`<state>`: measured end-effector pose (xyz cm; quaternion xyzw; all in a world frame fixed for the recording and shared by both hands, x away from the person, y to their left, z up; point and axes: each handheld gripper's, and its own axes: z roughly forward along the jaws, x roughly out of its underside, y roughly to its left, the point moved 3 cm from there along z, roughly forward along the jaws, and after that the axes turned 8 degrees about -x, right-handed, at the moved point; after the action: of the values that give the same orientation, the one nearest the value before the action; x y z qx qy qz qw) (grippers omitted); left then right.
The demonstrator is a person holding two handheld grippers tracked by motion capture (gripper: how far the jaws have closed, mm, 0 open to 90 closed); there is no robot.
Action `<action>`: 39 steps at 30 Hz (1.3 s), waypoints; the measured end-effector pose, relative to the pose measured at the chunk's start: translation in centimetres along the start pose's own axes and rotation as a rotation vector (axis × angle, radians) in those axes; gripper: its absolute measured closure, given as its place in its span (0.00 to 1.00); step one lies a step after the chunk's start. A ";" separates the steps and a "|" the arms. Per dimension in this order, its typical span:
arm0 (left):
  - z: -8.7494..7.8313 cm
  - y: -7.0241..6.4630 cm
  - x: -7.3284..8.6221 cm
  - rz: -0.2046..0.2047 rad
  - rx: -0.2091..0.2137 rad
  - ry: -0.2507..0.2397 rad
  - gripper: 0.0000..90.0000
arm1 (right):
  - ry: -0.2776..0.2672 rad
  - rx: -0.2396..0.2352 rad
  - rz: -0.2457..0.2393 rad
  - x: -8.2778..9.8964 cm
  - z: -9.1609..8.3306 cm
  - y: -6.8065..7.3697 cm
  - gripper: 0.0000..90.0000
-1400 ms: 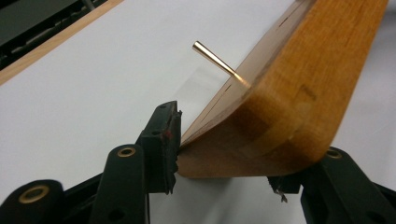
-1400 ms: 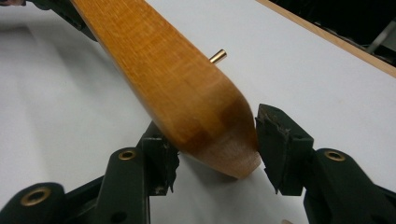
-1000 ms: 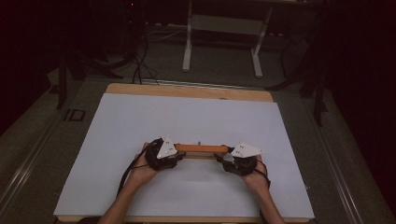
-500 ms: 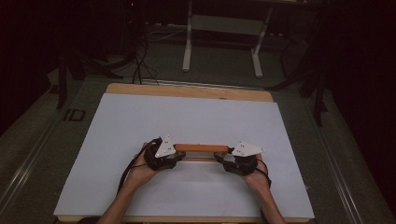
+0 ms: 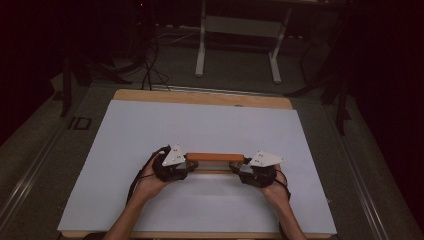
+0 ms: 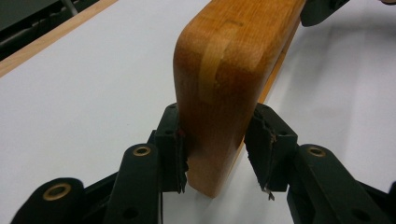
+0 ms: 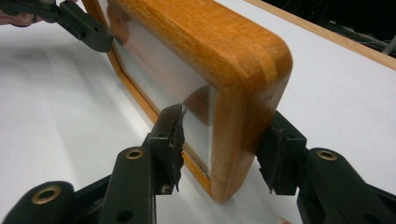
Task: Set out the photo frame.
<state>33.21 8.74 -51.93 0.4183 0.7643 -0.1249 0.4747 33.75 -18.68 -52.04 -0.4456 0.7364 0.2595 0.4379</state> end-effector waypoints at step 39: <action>-0.5 1.2 0.4 -0.145 0.104 0.037 0.66 | 0.001 -0.044 0.078 -0.6 0.3 0.1 0.60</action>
<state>33.77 9.98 -51.79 0.3882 0.7937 -0.1909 0.4277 33.92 -18.10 -51.67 -0.4259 0.7477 0.2923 0.4174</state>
